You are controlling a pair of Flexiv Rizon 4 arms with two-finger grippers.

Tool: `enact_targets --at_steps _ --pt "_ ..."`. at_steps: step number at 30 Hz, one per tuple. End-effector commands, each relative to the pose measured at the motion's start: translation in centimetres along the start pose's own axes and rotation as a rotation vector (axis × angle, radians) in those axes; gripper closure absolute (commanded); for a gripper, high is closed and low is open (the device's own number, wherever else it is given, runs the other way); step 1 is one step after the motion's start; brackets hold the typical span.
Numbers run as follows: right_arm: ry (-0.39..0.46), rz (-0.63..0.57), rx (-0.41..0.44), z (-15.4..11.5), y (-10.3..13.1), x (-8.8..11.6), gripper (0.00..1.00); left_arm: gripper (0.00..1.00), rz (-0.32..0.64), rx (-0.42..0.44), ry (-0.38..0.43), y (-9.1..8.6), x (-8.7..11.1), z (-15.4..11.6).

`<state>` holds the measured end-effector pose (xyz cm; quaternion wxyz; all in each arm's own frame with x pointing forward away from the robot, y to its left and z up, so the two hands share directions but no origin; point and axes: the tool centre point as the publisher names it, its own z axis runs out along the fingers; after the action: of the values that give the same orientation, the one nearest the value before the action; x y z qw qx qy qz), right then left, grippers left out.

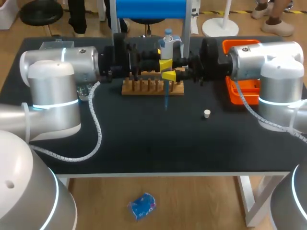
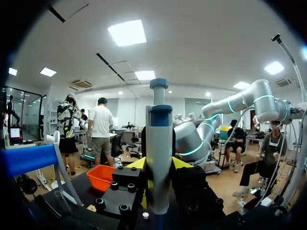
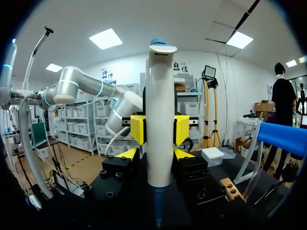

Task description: Invert the test tube, pick up the pipette, mount the tip to pipette, aspirate from beaker and dispense into the tube, eject the tip, return the pipette, and cap with the stopper.

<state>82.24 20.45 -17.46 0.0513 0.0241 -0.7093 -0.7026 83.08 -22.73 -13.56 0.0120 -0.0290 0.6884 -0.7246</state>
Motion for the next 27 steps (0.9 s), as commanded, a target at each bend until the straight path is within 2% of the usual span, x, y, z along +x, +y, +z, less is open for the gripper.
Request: enact_targets --at_steps 1,4,7,17,19,22,23,27 --pt "-0.002 -0.002 0.002 0.04 0.0 -0.01 0.61 1.0 -0.004 -0.002 0.003 0.03 -0.13 0.15" --pt "-0.003 -0.004 0.005 0.03 0.0 -0.03 0.67 1.0 -0.007 -0.003 0.004 0.05 -0.13 0.16" --pt "-0.005 -0.005 0.008 -0.05 -0.06 -0.13 0.63 1.0 -0.012 -0.007 0.007 0.06 -0.12 0.16" --pt "-0.009 -0.011 0.011 -0.07 0.01 -0.28 0.65 1.0 -0.026 -0.022 0.013 0.4 -0.08 0.32" --pt "-0.01 -0.01 0.01 -0.08 0.02 -0.31 0.7 1.0 -0.026 -0.018 0.013 0.42 -0.07 0.32" --pt "-0.012 -0.009 0.011 -0.11 -0.05 -0.32 0.88 1.0 -0.026 -0.017 0.011 0.45 -0.07 0.32" --pt "-0.013 -0.008 0.011 -0.14 -0.09 -0.32 1.0 1.0 -0.025 -0.017 0.011 0.45 -0.06 0.31" --pt "-0.013 -0.004 0.013 -0.16 -0.25 -0.27 1.0 1.0 -0.022 -0.013 0.007 0.42 -0.07 0.24"
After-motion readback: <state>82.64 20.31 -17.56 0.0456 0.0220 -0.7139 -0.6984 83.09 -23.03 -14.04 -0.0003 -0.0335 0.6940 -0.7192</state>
